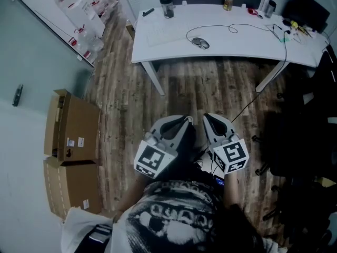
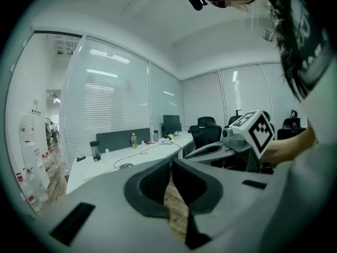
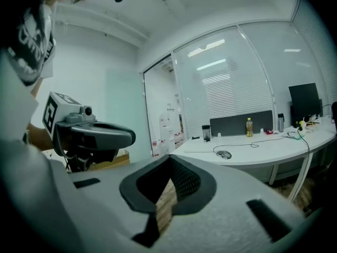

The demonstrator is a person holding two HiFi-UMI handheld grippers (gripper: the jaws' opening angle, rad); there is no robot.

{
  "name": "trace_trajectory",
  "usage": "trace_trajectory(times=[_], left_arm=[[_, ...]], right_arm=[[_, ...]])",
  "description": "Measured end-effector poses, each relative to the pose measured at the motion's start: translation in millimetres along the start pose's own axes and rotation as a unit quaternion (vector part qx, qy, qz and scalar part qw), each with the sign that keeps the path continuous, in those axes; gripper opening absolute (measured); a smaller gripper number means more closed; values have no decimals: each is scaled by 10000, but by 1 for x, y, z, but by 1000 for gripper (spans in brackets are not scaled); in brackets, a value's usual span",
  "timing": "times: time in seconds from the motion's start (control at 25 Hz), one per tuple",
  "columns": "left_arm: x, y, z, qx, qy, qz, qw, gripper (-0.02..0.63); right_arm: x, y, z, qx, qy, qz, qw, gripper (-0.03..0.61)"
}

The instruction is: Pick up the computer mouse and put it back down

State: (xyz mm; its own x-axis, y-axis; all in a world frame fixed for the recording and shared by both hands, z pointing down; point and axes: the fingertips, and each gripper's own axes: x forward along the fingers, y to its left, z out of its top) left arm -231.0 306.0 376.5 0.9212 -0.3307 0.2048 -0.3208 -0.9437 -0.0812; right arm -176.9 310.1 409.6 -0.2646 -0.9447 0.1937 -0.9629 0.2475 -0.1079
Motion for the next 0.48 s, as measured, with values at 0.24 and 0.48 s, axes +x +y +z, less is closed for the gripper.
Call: trace_trajectory(times=[0.24, 0.48], left_arm=[[48, 46, -13, -1, 142, 14, 9999, 15], [122, 127, -4, 14, 73, -49, 10000, 15]], right_arm=[[51, -47, 5, -23, 75, -8, 10000, -6], [125, -110, 18, 33, 229, -126, 9997, -6]])
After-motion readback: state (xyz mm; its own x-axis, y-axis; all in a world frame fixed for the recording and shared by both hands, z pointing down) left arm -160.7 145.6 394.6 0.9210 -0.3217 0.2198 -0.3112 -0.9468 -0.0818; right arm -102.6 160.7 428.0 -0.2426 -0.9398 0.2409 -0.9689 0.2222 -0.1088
